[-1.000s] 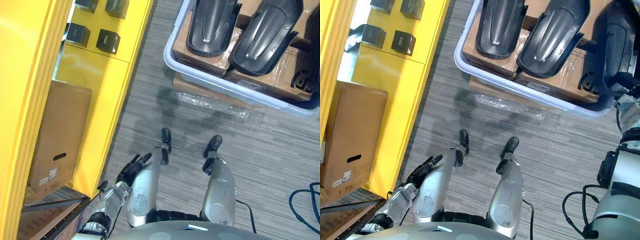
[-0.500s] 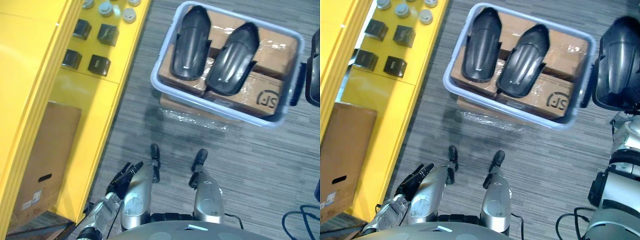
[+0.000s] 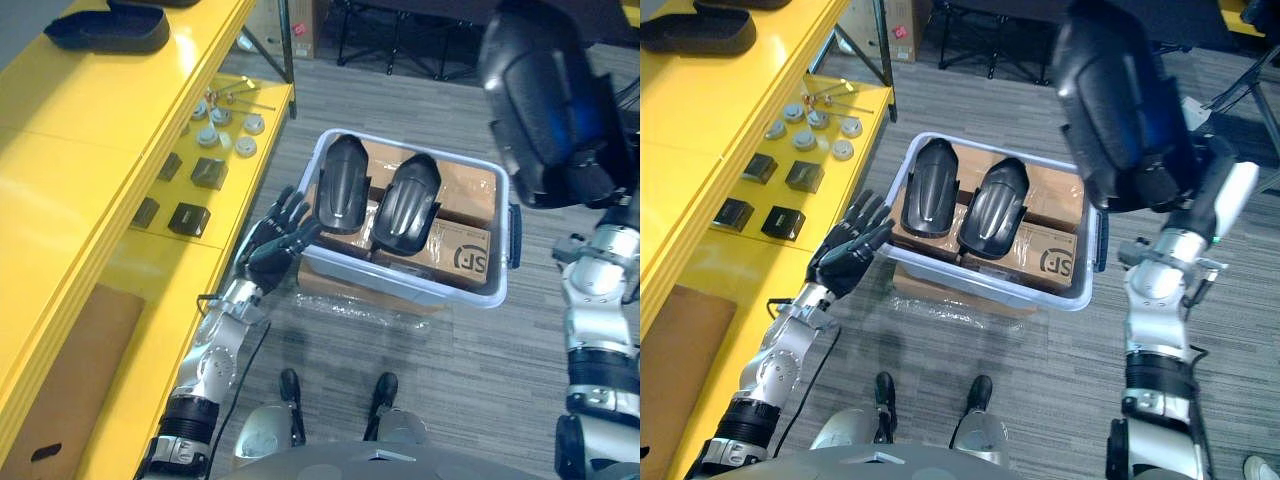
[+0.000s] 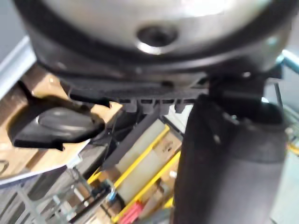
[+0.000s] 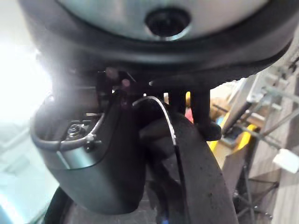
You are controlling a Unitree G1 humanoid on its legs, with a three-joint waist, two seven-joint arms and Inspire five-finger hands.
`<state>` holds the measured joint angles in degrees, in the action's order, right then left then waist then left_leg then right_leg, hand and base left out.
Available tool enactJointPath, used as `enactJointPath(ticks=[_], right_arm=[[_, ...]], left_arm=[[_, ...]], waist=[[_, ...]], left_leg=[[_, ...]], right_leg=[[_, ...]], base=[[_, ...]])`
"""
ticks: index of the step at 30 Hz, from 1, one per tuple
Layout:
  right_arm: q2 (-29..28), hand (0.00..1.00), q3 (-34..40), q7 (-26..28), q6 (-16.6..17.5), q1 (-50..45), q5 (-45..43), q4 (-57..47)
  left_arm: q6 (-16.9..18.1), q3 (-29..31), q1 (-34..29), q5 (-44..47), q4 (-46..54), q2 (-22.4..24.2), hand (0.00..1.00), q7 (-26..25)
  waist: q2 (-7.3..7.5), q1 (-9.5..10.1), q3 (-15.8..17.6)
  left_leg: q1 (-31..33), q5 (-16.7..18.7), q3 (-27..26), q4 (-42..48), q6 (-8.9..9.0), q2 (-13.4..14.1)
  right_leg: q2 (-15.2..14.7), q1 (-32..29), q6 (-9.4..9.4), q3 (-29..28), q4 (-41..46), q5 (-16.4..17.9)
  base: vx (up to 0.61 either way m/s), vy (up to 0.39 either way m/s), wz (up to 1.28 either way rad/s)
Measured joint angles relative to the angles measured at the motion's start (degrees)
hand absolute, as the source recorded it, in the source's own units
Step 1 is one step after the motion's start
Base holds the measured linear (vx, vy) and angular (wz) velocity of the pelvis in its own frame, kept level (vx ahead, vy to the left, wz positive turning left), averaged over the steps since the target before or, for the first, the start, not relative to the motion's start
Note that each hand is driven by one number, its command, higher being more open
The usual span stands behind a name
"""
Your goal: Walk over and take three plastic housings, then place them on the shelf
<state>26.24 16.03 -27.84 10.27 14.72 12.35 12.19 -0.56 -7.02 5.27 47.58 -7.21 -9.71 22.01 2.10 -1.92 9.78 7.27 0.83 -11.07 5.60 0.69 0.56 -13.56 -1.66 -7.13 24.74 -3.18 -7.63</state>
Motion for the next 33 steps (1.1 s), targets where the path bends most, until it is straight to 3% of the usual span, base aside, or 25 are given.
enactJointPath(ticks=[4, 13, 19, 26, 33], right_arm=[[-3.72, 0.00, -4.74, -0.40, 3.84, -1.91, 5.47, -4.32], [-10.41, 0.00, -14.55, -0.03, 10.27, -5.50, 6.69, -8.70], [-13.12, 0.00, -19.57, 1.30, 10.39, -6.83, 6.44, -8.55], [-17.66, 0.00, -23.73, 1.68, 10.62, -10.55, 2.89, -4.27], [-18.19, 0.00, -26.02, 1.34, 11.83, -14.75, 2.56, -1.09]], left_arm=[[-1.13, -5.01, 2.21, 0.07, 1.53, 0.96, 1.00, -1.67], [-1.39, -14.28, 4.55, -0.01, 2.35, 2.64, 1.00, -6.07], [-0.58, -17.03, 6.06, -0.11, 2.15, 3.23, 1.00, -9.69], [2.80, -19.05, 6.04, -0.21, 2.14, 3.05, 1.00, -16.80], [6.66, -20.01, 6.08, 2.41, 2.16, 2.99, 1.00, -21.85]], waist=[[0.05, -0.09, -1.24], [-0.06, -0.52, -4.89], [-0.08, -0.18, -6.07], [0.02, 0.02, -7.27], [1.71, -0.07, -8.69]], left_leg=[[-0.70, 0.06, -0.53, -0.18, 0.00, 0.00], [-1.04, 0.06, -0.84, -0.67, 0.01, -0.06], [-1.92, -0.02, -1.09, -1.31, -0.02, -0.14], [-3.64, -2.35, -0.85, -5.40, -0.18, -0.95], [-3.81, -2.71, -0.37, -5.98, -0.08, -1.02]], right_leg=[[-0.08, 0.26, -0.03, -0.05, 0.01, -0.01], [-0.11, 0.25, -0.04, -0.05, 0.04, -0.01], [-0.15, 0.70, -0.02, -0.10, 0.04, 0.01], [-0.48, 0.79, 0.01, 0.09, -0.12, 0.03], [-0.42, 1.34, -0.04, 0.27, -1.08, -0.03]], base=[[-0.03, 0.005, -0.06], [-0.02, 0.001, 0.00], [-0.01, 0.002, -0.02], [-0.01, 0.003, 0.01], [0.00, 0.001, 0.02]])
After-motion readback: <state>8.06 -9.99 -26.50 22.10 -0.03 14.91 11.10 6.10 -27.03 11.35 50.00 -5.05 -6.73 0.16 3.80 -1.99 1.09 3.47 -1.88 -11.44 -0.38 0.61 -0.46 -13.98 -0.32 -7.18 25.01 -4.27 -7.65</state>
